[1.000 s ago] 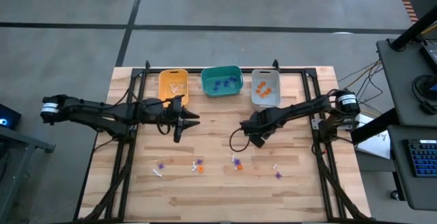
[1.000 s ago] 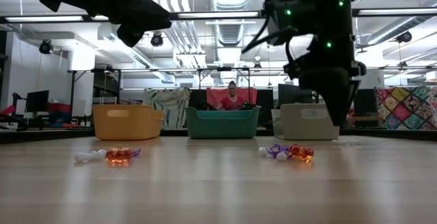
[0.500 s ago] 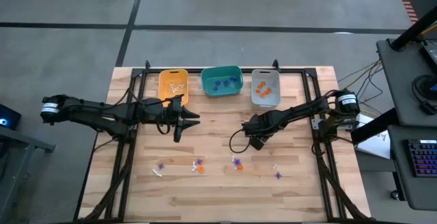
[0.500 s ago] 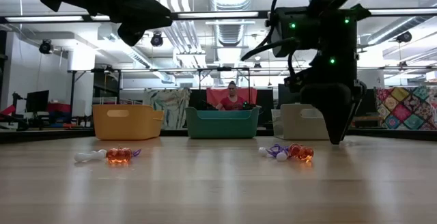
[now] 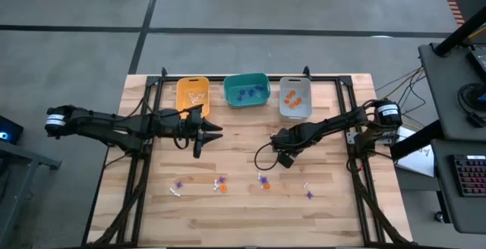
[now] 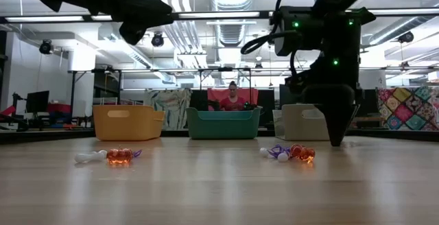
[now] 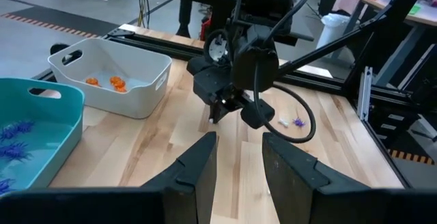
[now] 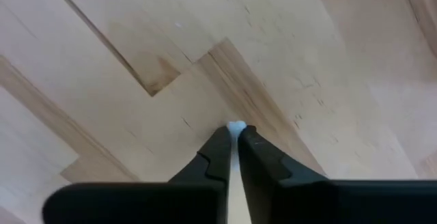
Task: Sort Halloween decoration
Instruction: Put the white bone toy into the yellow bin
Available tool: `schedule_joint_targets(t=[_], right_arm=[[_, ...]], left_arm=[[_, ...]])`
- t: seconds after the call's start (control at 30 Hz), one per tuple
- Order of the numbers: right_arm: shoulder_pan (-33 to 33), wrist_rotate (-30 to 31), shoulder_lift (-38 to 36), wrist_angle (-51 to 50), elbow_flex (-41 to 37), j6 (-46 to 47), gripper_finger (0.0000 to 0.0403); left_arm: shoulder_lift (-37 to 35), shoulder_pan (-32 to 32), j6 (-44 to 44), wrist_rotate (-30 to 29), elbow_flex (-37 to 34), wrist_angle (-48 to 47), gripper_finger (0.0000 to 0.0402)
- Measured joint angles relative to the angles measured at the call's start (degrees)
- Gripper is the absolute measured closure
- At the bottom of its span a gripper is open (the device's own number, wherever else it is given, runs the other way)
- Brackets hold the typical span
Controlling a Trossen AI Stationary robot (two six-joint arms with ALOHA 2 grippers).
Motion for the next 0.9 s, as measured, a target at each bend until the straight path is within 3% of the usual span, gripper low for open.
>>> schedule_joint_targets(t=[0.4,0.7,0.9], right_arm=[[0.13,1.09,-4.56,6.45,0.16,-2.31,0.0394],[1.57,0.66,-6.88,28.17,-0.77,-8.97,0.0394],[2.05,-1.4,-6.97,48.24,-2.04,-15.71,0.0394]], left_arm=[[2.46,0.0,0.03,0.02,-1.16,5.09,0.0301],[5.06,-0.33,-0.21,0.06,-5.6,15.18,0.0301],[5.31,-1.93,-0.17,0.13,-9.44,21.96,0.0301]])
